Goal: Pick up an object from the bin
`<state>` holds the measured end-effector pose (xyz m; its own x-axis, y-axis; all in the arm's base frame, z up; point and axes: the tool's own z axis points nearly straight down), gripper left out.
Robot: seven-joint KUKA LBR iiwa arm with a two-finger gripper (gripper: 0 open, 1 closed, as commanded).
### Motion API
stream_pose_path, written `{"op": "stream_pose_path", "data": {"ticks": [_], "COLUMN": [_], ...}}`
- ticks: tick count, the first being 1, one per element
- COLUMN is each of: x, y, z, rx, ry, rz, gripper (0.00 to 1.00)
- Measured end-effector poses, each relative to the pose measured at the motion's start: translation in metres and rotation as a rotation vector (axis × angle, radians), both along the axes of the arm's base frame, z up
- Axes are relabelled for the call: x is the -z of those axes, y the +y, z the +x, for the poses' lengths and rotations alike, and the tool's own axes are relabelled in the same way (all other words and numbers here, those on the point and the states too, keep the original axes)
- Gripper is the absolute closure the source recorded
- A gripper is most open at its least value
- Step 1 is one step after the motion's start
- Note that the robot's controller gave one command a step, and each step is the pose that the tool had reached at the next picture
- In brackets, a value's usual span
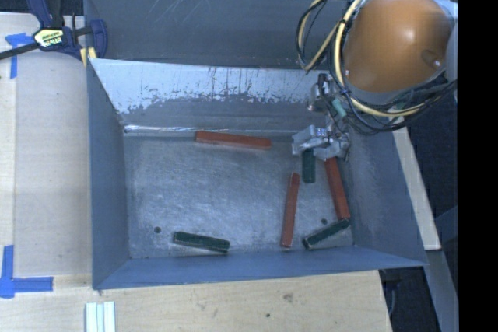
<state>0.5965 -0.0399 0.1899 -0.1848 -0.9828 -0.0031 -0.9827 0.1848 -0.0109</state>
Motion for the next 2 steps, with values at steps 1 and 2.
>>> {"op": "stream_pose_path", "data": {"ticks": [1,2], "x": [-0.052,-0.012], "y": [0.01,0.033], "z": [0.022,0.01], "rx": [0.026,-0.222], "ry": [0.001,0.013], "rz": [0.001,0.0], "gripper": [1.0,1.0]}}
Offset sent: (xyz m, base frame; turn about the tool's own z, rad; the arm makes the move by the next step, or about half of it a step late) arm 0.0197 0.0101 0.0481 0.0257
